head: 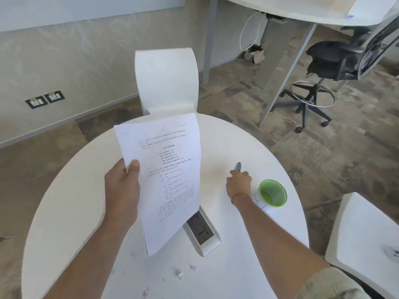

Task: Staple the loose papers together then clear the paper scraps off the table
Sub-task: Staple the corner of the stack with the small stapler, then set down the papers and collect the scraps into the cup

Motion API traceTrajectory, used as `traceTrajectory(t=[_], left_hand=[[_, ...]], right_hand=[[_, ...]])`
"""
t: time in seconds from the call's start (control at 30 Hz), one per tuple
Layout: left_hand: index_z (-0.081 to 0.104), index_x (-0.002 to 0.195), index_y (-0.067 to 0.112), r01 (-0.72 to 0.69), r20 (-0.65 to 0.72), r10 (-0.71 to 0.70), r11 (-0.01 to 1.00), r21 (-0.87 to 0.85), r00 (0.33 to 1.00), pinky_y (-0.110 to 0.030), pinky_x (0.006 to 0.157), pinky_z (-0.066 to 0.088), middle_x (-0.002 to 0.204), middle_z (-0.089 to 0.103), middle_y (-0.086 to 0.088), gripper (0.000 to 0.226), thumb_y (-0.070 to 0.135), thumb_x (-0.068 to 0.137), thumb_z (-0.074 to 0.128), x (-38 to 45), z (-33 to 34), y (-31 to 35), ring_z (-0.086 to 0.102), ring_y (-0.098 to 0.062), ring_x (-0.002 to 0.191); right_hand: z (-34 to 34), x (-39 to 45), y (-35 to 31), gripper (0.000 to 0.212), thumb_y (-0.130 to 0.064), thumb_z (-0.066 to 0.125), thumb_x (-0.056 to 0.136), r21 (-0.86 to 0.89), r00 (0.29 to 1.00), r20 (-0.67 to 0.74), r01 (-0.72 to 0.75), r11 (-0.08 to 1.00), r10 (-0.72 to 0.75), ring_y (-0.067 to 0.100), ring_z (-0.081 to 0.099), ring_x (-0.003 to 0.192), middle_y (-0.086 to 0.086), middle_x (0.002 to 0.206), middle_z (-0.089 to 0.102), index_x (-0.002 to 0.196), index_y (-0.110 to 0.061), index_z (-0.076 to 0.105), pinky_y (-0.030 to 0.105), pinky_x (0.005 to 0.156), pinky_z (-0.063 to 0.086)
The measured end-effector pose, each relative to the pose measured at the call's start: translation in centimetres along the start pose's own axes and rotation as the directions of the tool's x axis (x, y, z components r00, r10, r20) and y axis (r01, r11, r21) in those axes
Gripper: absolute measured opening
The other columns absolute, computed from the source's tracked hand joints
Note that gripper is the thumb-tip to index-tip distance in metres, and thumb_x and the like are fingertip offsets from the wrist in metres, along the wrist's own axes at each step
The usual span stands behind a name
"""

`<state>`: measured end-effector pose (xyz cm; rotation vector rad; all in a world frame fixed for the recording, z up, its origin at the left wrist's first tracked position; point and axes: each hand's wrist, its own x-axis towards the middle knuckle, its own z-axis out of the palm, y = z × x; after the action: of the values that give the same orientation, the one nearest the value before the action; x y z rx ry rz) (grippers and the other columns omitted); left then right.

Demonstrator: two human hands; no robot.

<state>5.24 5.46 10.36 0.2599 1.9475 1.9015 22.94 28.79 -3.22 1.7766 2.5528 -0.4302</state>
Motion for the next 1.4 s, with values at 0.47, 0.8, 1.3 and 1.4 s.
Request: traceTrajectory(t=[0.47, 0.8, 1.3, 1.4], left_hand=[[0.073, 0.099, 0.022, 0.015, 0.009, -0.015, 0.999, 0.035, 1.0, -0.054, 0.093, 0.057, 0.102, 0.078, 0.005, 0.022, 0.017, 0.103, 0.052, 0.1, 1.5, -0.6, 0.072, -0.022, 0.097], [0.071, 0.096, 0.021, -0.01, 0.006, 0.009, 0.997, 0.073, 1.0, -0.042, 0.082, 0.056, 0.099, 0.077, 0.002, 0.021, 0.02, 0.102, 0.052, -0.5, 2.0, -0.4, 0.07, -0.02, 0.089], [0.063, 0.089, -0.002, -0.28, 0.206, 0.201, 0.821, 0.498, 0.958, -0.017, 0.053, 0.041, 0.075, 0.065, -0.016, 0.018, -0.018, 0.082, 0.061, -6.3, -0.8, 3.4, 0.059, -0.032, 0.068], [0.064, 0.114, -0.004, -0.344, 0.253, 0.247, 0.801, 0.49, 0.935, -0.012, 0.06, 0.041, 0.088, 0.068, -0.012, 0.036, -0.018, 0.081, 0.059, -7.8, -1.7, 4.5, 0.063, -0.03, 0.077]], right_hand=[[2.8, 1.6, 1.3, 0.025, -0.019, 0.05, 0.098, -0.159, 0.999, -0.025, -0.032, 0.987, 0.028, 0.034, 0.047, 0.106, 0.015, 0.143, 0.038, 0.115, -0.009, 0.065, 0.036, 0.086, 0.043], [-1.4, -1.6, -3.8, 0.043, -0.031, 0.056, 0.091, 0.202, 0.972, -0.157, -0.141, 0.969, 0.174, 0.038, 0.042, 0.119, 0.012, 0.141, 0.041, 0.131, -0.017, 0.054, 0.047, 0.096, 0.04], [-16.0, -17.8, -20.8, 0.036, -0.037, 0.06, 0.095, 0.62, 0.905, -0.248, 0.422, 0.661, -0.345, 0.023, 0.057, 0.112, 0.005, 0.118, 0.066, 0.119, -0.011, 0.062, 0.03, 0.091, 0.045], [-16.7, -18.7, -21.1, 0.016, -0.017, 0.053, 0.095, 0.619, 0.908, -0.301, 0.419, 0.665, -0.291, 0.024, 0.062, 0.09, 0.006, 0.095, 0.07, 0.1, -0.009, 0.065, 0.036, 0.078, 0.049]])
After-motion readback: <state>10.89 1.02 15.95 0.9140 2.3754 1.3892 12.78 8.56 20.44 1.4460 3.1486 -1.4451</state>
